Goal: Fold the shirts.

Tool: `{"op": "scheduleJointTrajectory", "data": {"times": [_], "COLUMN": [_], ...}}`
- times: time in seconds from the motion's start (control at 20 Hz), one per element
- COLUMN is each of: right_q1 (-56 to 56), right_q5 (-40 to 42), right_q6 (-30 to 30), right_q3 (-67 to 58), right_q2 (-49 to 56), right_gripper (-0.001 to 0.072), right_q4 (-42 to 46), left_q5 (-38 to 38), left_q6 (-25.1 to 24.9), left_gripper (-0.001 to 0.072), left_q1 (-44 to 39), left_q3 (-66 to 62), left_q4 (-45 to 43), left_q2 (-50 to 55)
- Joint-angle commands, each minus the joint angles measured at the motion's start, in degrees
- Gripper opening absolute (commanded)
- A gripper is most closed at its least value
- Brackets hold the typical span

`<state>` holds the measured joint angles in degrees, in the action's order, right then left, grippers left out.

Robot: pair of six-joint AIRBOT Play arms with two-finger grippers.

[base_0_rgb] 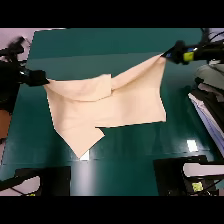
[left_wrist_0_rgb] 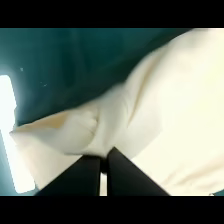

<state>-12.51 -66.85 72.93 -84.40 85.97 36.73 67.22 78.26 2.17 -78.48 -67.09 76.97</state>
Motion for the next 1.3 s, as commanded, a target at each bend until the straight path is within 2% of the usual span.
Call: {"op": "scheduleJointTrajectory", "data": {"times": [0.0, 0.1, 0.15, 0.2, 0.25, 0.3, 0.5, 0.6, 0.75, 0.9, 1.1, 1.15, 1.2, 1.25], "right_q1": [1.36, 0.44, -0.33, -1.14, -2.19, -3.54, -11.54, -14.56, -17.70, -19.28, -19.52, -19.54, -19.58, -19.58], "right_q5": [1.70, 1.55, 1.97, 1.90, 1.27, 0.00, -6.51, -11.30, -10.86, -11.15, -10.01, -9.09, -8.07, -7.34], "right_q6": [-0.55, -0.63, -1.20, -2.64, -3.19, -4.07, -3.48, -1.27, -0.59, -3.23, -9.03, -9.81, -10.43, -10.71], "right_q3": [-0.02, -0.04, -0.07, -0.22, -0.92, -1.86, -3.58, -2.56, 6.64, 18.88, 30.34, 32.33, 34.25, 35.78], "right_q2": [8.28, 9.60, 9.44, 9.03, 8.41, 7.63, 3.30, 1.38, -3.45, -7.30, -9.73, -10.19, -10.78, -11.10], "right_gripper": [0.0020, 0.0022, 0.0060, 0.0323, 0.0571, 0.0576, 0.0575, 0.0574, 0.0574, 0.0573, 0.0570, 0.0570, 0.0569, 0.0569], "right_q4": [0.44, 0.28, 0.02, -1.07, -1.77, -1.73, 0.02, 3.50, 4.00, 3.91, 3.91, 3.82, 3.82, 3.78], "left_q5": [-4.61, -4.83, -4.44, -3.69, -2.95, -2.49, 3.45, 3.82, 3.85, 3.63, -2.01, -3.21, -4.63, -6.67], "left_q6": [-0.72, -0.72, -0.79, -1.01, -0.81, -0.24, 1.18, 1.25, 0.50, -1.99, -2.21, -2.23, -2.32, -2.54], "left_gripper": [0.0026, 0.0026, 0.0028, 0.0196, 0.0623, 0.0720, 0.0720, 0.0720, 0.0720, 0.0714, 0.0713, 0.0698, 0.0572, 0.0534], "left_q1": [0.00, 0.00, 0.02, 0.02, 0.35, 1.11, 7.45, 10.47, 12.52, 12.50, 12.50, 12.50, 12.50, 12.50], "left_q3": [1.51, 1.42, 0.96, 0.31, -0.37, -0.79, 3.19, 13.11, 29.46, 40.37, 46.42, 46.86, 47.12, 47.23], "left_q4": [1.57, 1.60, 1.46, 0.94, 0.50, 0.76, 1.68, 2.16, 3.08, 5.64, 6.10, 6.82, 8.44, 10.49], "left_q2": [7.15, 7.41, 7.21, 6.80, 6.08, 4.83, -3.26, -8.92, -14.05, -14.75, -14.71, -14.71, -14.71, -14.67]}}
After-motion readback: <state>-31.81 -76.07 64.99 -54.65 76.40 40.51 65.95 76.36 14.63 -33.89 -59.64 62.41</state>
